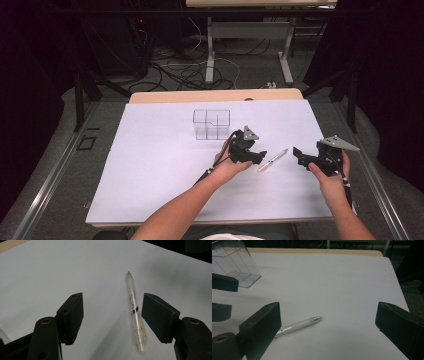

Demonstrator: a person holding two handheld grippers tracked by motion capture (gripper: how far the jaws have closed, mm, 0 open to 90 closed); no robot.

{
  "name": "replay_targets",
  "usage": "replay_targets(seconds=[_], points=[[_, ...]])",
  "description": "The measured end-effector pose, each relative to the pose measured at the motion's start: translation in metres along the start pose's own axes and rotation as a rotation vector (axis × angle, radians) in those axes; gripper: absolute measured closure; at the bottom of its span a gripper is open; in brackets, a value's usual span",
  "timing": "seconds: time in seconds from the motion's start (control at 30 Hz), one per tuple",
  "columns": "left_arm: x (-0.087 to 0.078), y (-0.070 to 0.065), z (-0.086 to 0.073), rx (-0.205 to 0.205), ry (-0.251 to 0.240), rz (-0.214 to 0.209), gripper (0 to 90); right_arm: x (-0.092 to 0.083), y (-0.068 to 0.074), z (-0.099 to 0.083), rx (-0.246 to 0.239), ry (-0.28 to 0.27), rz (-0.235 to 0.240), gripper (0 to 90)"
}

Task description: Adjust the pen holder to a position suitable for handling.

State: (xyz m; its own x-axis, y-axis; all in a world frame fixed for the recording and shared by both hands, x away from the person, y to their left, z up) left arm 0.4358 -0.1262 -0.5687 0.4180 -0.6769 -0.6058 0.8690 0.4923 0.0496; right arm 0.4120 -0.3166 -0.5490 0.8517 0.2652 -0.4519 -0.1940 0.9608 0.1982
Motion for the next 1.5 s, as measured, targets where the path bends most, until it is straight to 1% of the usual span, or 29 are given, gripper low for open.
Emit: replay_targets(seconds=[0.1,0.13,0.2,0.23,0.27,0.3,0.33,0.37,0.4,0.5,0.57,0.6,0.77,0.87,0.9,0.93,0.97,1.0,1.03,1.07,1.13,1.2,1.3,1.33,1.37,1.4,1.47,1.5], points=[[0.006,-0.006,0.000,0.016,0.008,-0.003,35.8,0.000,0.000,0.000,0.001,0.002,0.004,6.2],[0.009,-0.009,0.000,0.013,0.005,-0.012,37.2,0.000,0.000,0.000,0.000,0.002,0.004,6.3],[0.013,-0.012,-0.002,0.026,0.011,-0.019,37.5,0.000,0.000,0.000,0.001,0.002,0.005,6.5],[0.015,-0.015,-0.003,0.019,0.015,-0.020,38.0,0.000,0.000,-0.001,0.004,0.007,0.003,6.6],[0.016,-0.015,-0.004,0.039,0.030,-0.017,38.0,0.000,0.001,-0.001,0.010,0.009,0.008,6.7],[0.018,-0.017,-0.006,0.031,0.034,-0.026,38.0,0.001,0.001,-0.002,0.009,0.011,0.007,6.7],[0.020,-0.019,-0.007,0.021,0.036,-0.026,38.3,0.001,0.001,-0.002,0.007,0.012,0.005,6.7],[0.021,-0.020,-0.009,0.020,0.041,-0.027,38.8,0.001,0.001,-0.002,0.003,0.011,0.008,6.8],[0.022,-0.020,-0.010,0.027,0.045,-0.027,39.5,0.002,0.002,-0.002,0.002,0.009,0.011,6.9],[0.026,-0.026,-0.015,0.021,0.072,-0.040,42.0,0.002,0.001,-0.002,0.003,0.016,0.007,7.1],[0.028,-0.028,-0.019,0.031,0.089,-0.050,44.0,0.003,0.002,-0.002,0.026,0.011,0.006,7.1],[0.029,-0.030,-0.021,0.029,0.108,-0.064,45.7,0.002,0.001,-0.002,0.014,0.013,0.006,7.2],[0.033,-0.034,-0.026,0.043,0.122,-0.067,47.9,0.002,0.000,-0.002,0.013,0.012,0.011,7.2],[0.035,-0.035,-0.028,0.046,0.113,-0.063,48.7,0.002,0.000,-0.002,0.022,0.012,0.007,7.7],[0.035,-0.035,-0.029,0.047,0.111,-0.060,49.0,0.001,-0.001,-0.003,0.019,0.024,0.005,7.7],[0.035,-0.036,-0.030,0.047,0.118,-0.064,49.0,0.001,-0.001,-0.003,0.021,0.022,0.004,7.7],[0.036,-0.036,-0.031,0.054,0.122,-0.062,49.1,0.004,0.000,-0.001,0.026,-0.018,0.004,7.8],[0.036,-0.036,-0.031,0.054,0.108,-0.058,49.2,0.004,0.000,-0.001,0.026,-0.018,0.005,7.8],[0.036,-0.036,-0.031,0.056,0.110,-0.059,49.6,0.004,0.000,-0.001,0.026,-0.010,0.008,7.8],[0.036,-0.036,-0.031,0.061,0.109,-0.061,49.8,0.001,-0.001,-0.003,0.021,0.025,0.006,7.8],[0.036,-0.037,-0.031,0.063,0.104,-0.057,50.8,0.002,0.000,-0.003,0.022,0.021,0.010,7.8],[0.036,-0.038,-0.032,0.077,0.102,-0.058,52.9,0.002,-0.001,-0.003,0.017,0.021,0.009,7.8],[0.037,-0.039,-0.031,0.063,0.082,-0.059,55.9,0.002,0.000,-0.003,0.023,0.021,0.010,7.8],[0.037,-0.039,-0.032,0.066,0.078,-0.060,56.9,0.003,0.000,-0.002,0.028,0.005,0.008,7.8],[0.037,-0.040,-0.032,0.064,0.077,-0.065,57.9,0.003,-0.001,-0.003,0.029,0.010,0.010,7.8],[0.036,-0.040,-0.032,0.076,0.080,-0.072,59.7,0.003,-0.001,-0.003,0.030,0.009,0.010,7.8],[0.037,-0.041,-0.031,0.077,0.078,-0.075,62.7,0.002,-0.001,-0.003,0.028,0.013,0.013,8.5],[0.036,-0.040,-0.032,0.093,0.085,-0.075,64.2,0.002,-0.001,-0.003,0.029,0.012,0.013,8.7]])
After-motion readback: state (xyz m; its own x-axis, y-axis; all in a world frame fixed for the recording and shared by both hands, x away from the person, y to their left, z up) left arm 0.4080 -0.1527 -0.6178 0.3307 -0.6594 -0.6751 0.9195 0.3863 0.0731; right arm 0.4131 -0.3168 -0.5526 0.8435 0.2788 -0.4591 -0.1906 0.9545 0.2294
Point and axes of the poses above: each handheld gripper's, and its own axes: x roughly forward along the jaws, z roughly out of its top, y roughly to its left, the point moved 8 cm from there along x, roughly forward along the jaws, and after that the axes turned 7 degrees about x, right-handed, at the moved point
